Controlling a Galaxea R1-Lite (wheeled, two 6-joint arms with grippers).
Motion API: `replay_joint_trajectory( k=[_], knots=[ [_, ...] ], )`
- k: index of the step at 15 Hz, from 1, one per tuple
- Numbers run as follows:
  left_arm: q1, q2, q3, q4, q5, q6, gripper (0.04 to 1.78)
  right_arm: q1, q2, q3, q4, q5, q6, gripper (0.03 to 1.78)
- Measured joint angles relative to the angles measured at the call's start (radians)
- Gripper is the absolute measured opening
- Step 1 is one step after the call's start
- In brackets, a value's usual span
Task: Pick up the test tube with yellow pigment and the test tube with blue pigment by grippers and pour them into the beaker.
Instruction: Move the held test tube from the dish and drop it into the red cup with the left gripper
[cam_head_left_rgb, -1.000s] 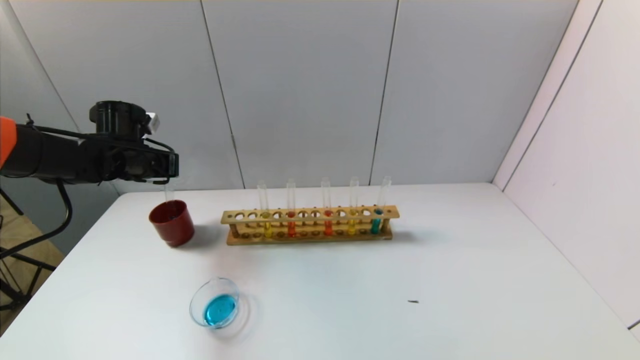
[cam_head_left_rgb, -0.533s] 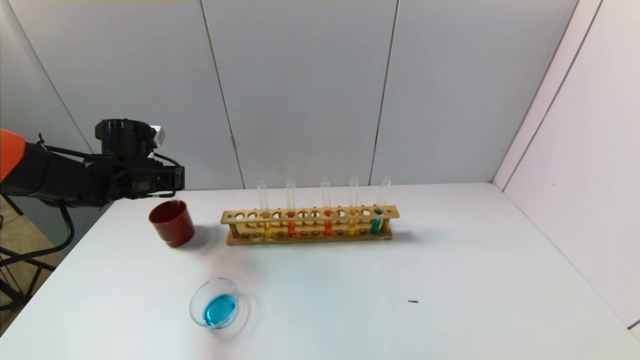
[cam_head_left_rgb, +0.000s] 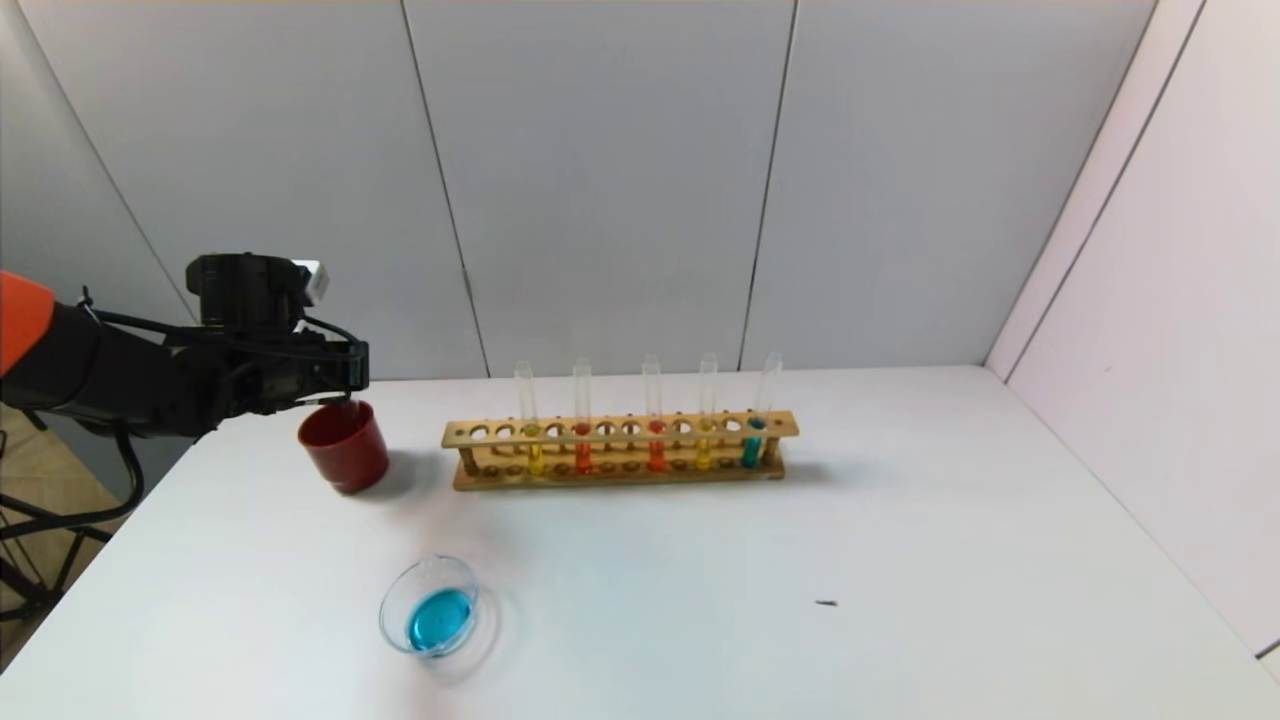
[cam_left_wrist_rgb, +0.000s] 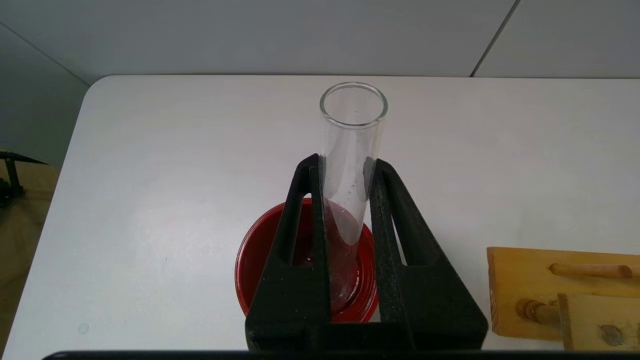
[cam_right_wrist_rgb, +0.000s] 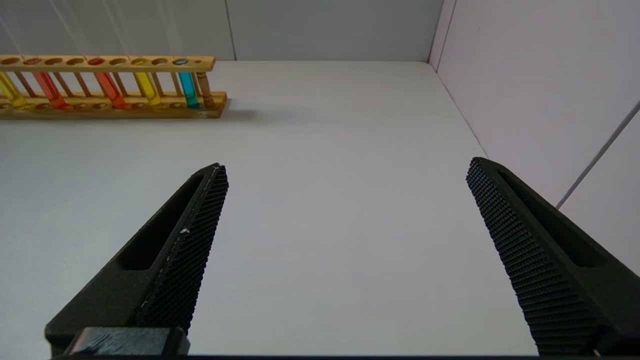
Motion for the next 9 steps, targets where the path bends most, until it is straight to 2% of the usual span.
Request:
replay_joint_trajectory(
  k=[9],
  knots=[
    [-0.004,-0.069,0.069,0.001,0.001,0.004,0.3,0.0,0.0,0.0,0.0,0.0,0.0,1.74]
  ],
)
